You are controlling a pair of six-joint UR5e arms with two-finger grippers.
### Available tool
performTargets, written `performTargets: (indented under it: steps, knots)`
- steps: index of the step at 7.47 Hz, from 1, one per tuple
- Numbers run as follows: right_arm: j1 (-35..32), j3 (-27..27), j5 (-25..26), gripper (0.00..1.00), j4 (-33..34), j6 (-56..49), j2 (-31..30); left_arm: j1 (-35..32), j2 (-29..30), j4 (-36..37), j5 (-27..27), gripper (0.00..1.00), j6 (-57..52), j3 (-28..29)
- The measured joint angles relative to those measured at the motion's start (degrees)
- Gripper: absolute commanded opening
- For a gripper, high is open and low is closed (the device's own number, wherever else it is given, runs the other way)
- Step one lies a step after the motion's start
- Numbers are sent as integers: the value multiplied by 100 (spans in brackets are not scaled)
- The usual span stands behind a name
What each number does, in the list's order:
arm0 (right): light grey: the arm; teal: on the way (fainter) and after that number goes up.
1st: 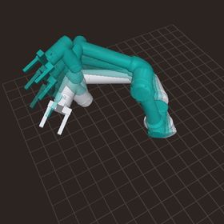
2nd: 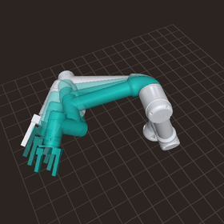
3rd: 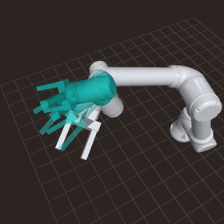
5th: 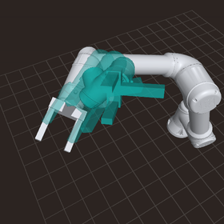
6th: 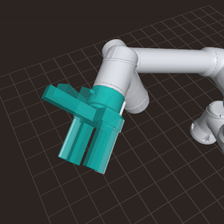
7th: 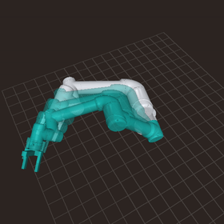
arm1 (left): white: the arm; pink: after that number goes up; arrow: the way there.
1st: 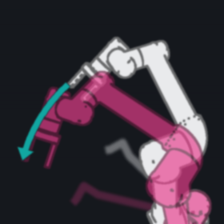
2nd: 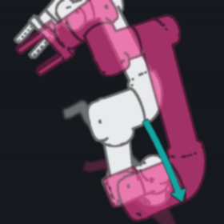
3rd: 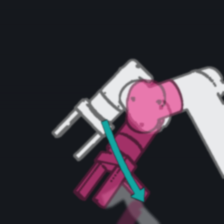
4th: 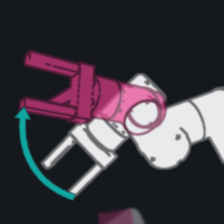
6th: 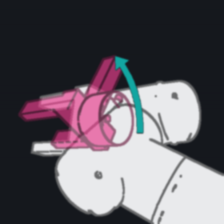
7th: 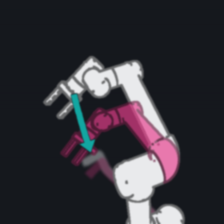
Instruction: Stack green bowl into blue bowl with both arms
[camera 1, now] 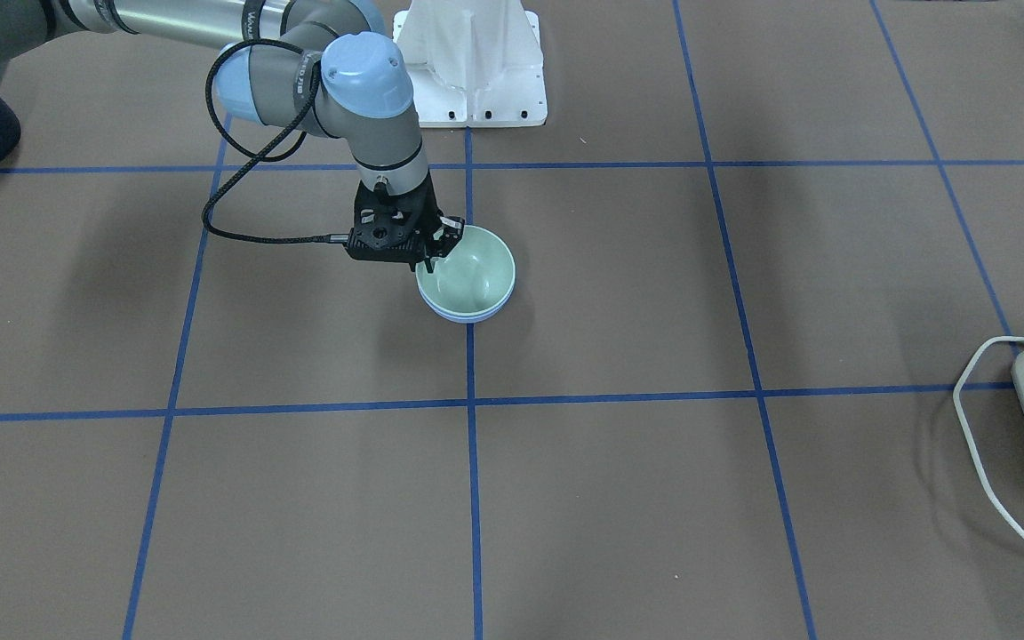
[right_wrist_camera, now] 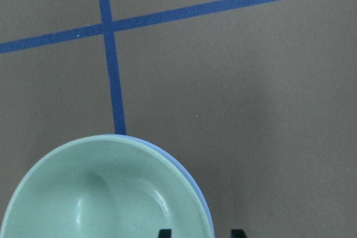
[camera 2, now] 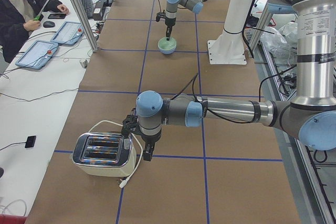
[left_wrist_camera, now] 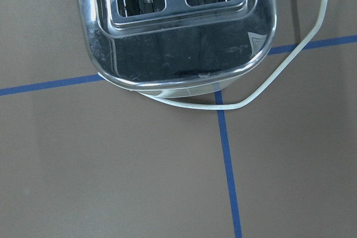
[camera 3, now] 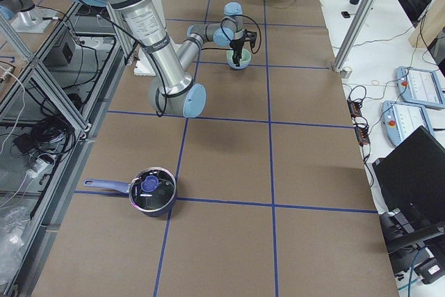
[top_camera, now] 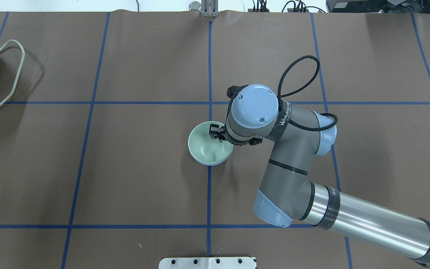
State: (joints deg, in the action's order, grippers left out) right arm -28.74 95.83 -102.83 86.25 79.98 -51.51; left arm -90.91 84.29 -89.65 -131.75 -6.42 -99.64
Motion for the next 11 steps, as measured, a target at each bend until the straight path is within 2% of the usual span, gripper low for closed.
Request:
performTargets:
  steps: [2, 5, 7, 9, 11]
  knots:
    - [-487, 116, -295, 100, 38, -261, 9, 3, 4, 9, -24, 98, 40, 6]
    - [-2126, 138, -1634, 100, 75, -2065, -410, 11, 17, 25, -50, 98, 670, -67]
    - [-3146, 101, -2152, 100, 113, -3818, -1093, 16, 18, 17, -54, 98, 760, -78]
    - [-3941, 129, -2336, 100, 199, -5354, -1936, 14, 7, 10, -54, 98, 758, -77]
    - [-4582, 246, -2576, 100, 206, -6431, -2977, 13, 2, 16, -52, 98, 756, -87]
